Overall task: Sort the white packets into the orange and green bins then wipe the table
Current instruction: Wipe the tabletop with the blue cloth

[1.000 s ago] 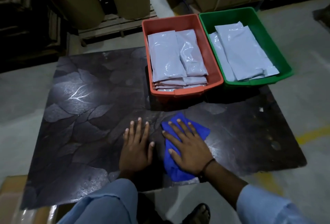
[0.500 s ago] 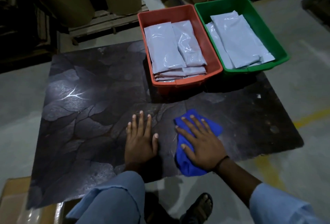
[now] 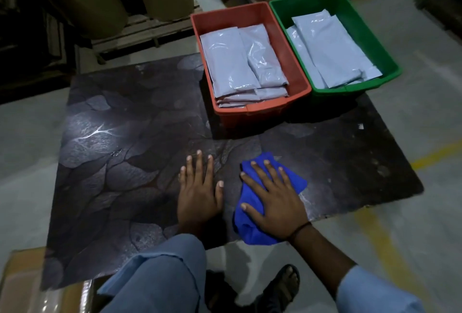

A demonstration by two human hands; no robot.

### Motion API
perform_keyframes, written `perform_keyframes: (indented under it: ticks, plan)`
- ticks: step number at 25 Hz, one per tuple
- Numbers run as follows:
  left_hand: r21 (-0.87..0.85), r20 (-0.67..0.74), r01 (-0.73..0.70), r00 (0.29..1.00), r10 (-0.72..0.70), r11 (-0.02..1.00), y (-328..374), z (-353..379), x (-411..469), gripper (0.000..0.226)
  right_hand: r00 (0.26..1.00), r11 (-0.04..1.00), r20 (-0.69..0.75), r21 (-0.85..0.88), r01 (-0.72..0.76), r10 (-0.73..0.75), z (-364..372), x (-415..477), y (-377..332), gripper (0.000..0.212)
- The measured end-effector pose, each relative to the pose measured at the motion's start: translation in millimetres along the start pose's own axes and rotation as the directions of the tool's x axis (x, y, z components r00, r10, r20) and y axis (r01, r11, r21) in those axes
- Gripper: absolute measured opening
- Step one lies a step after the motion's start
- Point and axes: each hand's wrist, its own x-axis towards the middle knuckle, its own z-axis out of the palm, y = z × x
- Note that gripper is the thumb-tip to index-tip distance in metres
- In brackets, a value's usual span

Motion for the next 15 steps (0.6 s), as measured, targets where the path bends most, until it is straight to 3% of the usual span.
perform_keyframes:
  ticks: [5, 7, 9, 12, 13, 15]
  plan:
    - [-0.036, -0.05, -0.016, 0.999, 0.014, 0.999, 0.0, 0.5, -1.9, 0.069, 0.948, 0.949, -0.062, -0.028, -0.315, 0.313, 5.0, 41.8, 9.8, 0.071]
    - [-0.041, -0.068, -0.014, 0.998, 0.011, 0.999, -1.1, 2.5, -1.0, 0.068, 0.926, 0.926, -0.049, -0.021, -0.377, 0.375, 6.9, 61.4, -5.3, 0.072]
    - [-0.05, -0.083, -0.018, 0.996, 0.014, 0.999, -1.0, 3.4, -2.1, 0.067, 0.958, 0.958, -0.022, -0.014, -0.287, 0.286, 7.3, 56.0, -15.1, 0.073]
    - [-0.065, -0.102, -0.018, 0.995, 0.012, 0.998, -0.8, 2.6, -2.8, 0.068, 0.999, 1.0, 0.05, -0.024, -0.008, 0.01, -0.3, 16.9, -10.3, 0.073]
    - [-0.072, -0.1, -0.015, 0.995, 0.008, 0.997, -0.4, 2.1, -3.2, 0.068, 0.999, 1.0, 0.051, -0.027, 0.012, -0.01, -2.3, 9.3, 0.9, 0.073]
    - [-0.079, -0.109, -0.016, 0.994, 0.007, 0.997, 0.7, 1.2, -4.0, 0.068, 0.993, 0.992, 0.009, -0.058, -0.113, 0.114, -1.7, 15.3, 23.4, 0.072]
